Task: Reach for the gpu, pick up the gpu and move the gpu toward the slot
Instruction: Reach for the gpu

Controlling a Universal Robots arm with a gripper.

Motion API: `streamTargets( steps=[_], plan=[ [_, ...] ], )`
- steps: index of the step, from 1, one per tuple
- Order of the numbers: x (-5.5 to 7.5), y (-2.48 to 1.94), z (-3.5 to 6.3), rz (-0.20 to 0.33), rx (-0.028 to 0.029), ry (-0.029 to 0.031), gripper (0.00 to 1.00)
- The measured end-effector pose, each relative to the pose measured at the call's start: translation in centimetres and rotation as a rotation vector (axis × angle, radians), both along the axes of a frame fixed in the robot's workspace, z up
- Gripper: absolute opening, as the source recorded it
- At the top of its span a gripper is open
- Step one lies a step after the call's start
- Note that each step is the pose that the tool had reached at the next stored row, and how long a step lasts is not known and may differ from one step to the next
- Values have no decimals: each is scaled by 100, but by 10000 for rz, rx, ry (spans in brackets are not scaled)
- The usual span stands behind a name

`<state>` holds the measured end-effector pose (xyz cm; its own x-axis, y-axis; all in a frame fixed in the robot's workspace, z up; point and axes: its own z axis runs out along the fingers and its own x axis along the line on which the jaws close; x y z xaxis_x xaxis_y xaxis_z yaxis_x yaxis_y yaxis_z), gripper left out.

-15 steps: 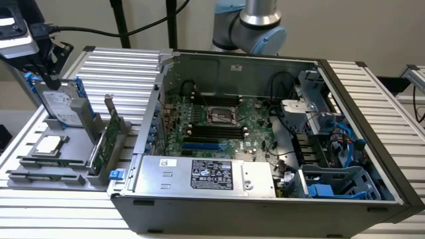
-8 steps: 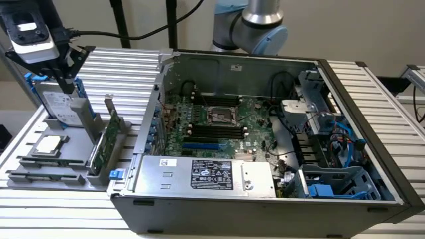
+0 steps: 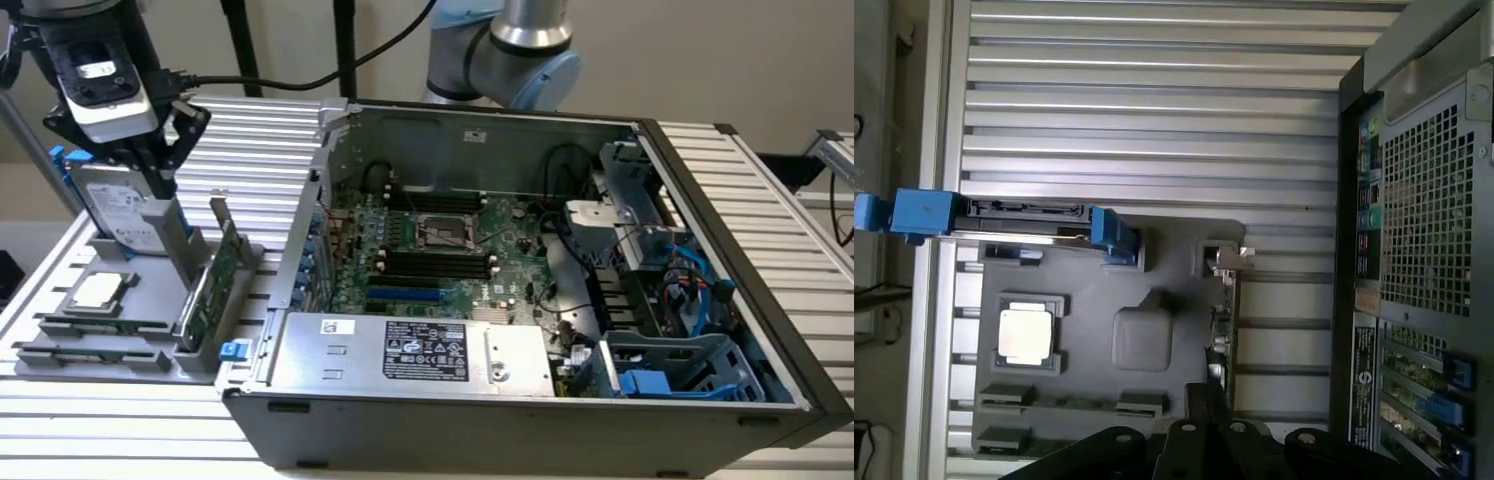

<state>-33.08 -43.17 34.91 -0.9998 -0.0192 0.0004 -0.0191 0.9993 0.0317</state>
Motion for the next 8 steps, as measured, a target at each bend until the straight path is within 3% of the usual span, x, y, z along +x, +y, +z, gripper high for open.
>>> streamTargets(
  steps=[8],
  plan=[
    [99,-100,-50,0,-90,-8,11]
  ],
)
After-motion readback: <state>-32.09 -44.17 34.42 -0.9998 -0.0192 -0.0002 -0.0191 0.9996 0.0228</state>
